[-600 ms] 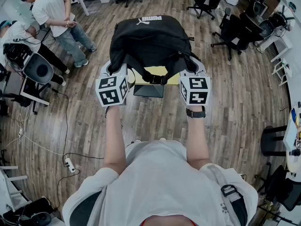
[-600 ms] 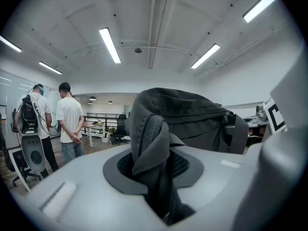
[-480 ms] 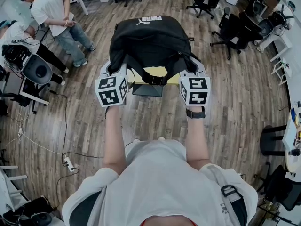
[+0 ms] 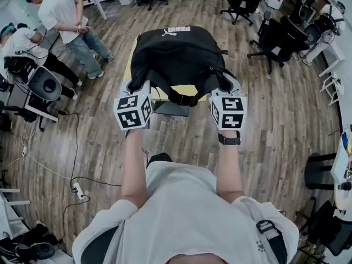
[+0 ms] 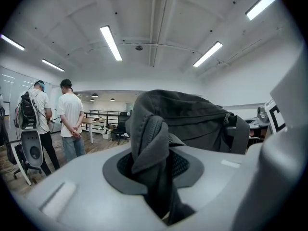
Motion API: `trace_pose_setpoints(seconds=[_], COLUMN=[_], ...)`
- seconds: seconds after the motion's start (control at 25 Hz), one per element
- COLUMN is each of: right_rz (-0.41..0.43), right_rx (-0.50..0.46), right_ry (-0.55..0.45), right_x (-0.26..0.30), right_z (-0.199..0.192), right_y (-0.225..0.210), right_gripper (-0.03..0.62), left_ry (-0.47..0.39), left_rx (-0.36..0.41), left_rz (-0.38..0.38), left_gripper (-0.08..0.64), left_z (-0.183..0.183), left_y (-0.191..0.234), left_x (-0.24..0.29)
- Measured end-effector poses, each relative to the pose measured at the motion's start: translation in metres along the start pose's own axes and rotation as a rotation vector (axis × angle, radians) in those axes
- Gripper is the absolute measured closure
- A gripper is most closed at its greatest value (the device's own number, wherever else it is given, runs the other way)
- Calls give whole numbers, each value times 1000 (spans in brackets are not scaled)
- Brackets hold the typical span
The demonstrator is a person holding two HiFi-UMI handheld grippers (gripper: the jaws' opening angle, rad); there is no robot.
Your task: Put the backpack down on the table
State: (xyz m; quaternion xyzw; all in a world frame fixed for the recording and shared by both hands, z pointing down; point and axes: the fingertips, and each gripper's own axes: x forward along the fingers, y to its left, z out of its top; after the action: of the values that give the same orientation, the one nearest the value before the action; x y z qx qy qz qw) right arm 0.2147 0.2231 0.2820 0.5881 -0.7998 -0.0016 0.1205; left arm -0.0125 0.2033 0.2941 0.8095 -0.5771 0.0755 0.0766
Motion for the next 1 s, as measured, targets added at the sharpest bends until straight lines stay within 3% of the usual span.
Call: trace_pose_setpoints(seconds=[0.28,0.56,1.0], right_rz=[21,-1,-44], right_rx=[-4,-2,-22], right_ry=[18,29,27], right_x=[26,77,231], right_z=[5,-3,56], right_y=[23,-14,-1], right_gripper=[558,558,558], left_ry=[22,21,-12], left_rx=[-22,-33,-79], left_rz=[11,-16,-47], left_gripper=[462,462,459], left_z=[-4,-4,47], left_y=[34,33,146], left_x=[9,78,199])
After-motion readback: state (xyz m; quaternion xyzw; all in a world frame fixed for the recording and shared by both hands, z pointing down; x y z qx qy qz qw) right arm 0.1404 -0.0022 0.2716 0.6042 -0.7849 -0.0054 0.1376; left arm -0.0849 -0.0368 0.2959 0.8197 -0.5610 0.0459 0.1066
